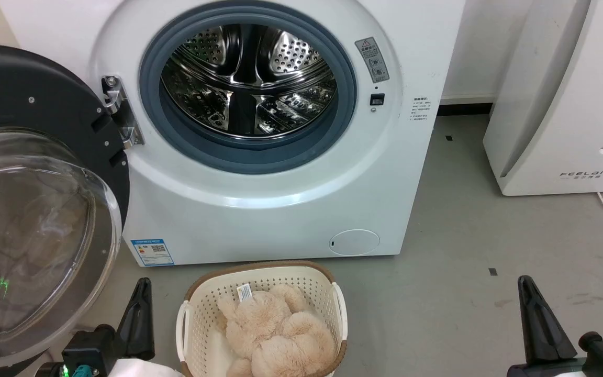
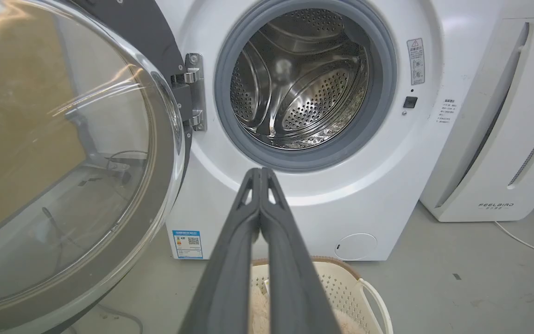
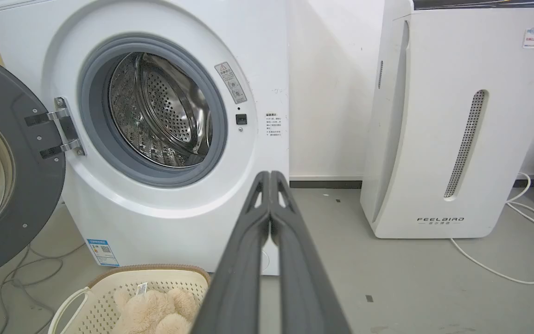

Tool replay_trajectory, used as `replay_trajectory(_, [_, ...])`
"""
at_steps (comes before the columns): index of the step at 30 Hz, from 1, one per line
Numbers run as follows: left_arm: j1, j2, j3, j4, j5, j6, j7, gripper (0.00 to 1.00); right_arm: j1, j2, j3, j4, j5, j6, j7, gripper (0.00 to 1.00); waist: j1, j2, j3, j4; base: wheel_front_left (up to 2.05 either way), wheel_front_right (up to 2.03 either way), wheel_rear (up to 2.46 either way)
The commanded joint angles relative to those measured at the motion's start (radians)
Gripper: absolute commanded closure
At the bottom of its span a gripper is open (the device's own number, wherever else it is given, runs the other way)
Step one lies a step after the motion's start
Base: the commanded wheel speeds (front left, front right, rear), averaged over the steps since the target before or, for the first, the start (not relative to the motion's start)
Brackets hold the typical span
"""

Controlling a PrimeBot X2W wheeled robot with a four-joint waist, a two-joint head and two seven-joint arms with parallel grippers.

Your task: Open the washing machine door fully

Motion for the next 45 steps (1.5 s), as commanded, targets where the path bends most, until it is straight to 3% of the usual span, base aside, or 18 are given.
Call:
replay_trajectory(1, [-0.002,0.0,-0.001,-0.004,0.004,0.003,0.006,1.0,-0.005,0.0,0.001,0.001,-0.004,0.0,0.005,1.0,0.0,0.0,0.0,0.001,0.0,0.0,0.0])
replay_trajectory(45, [-0.017,0.0,-0.033,-0.051,0.043,0.031,0.098,1.0,-0.053,0.001,0.018,0.014,-0.039,0.0,0.097,1.0,0.0,0.0,0.01,0.021,0.0,0.0,0.0])
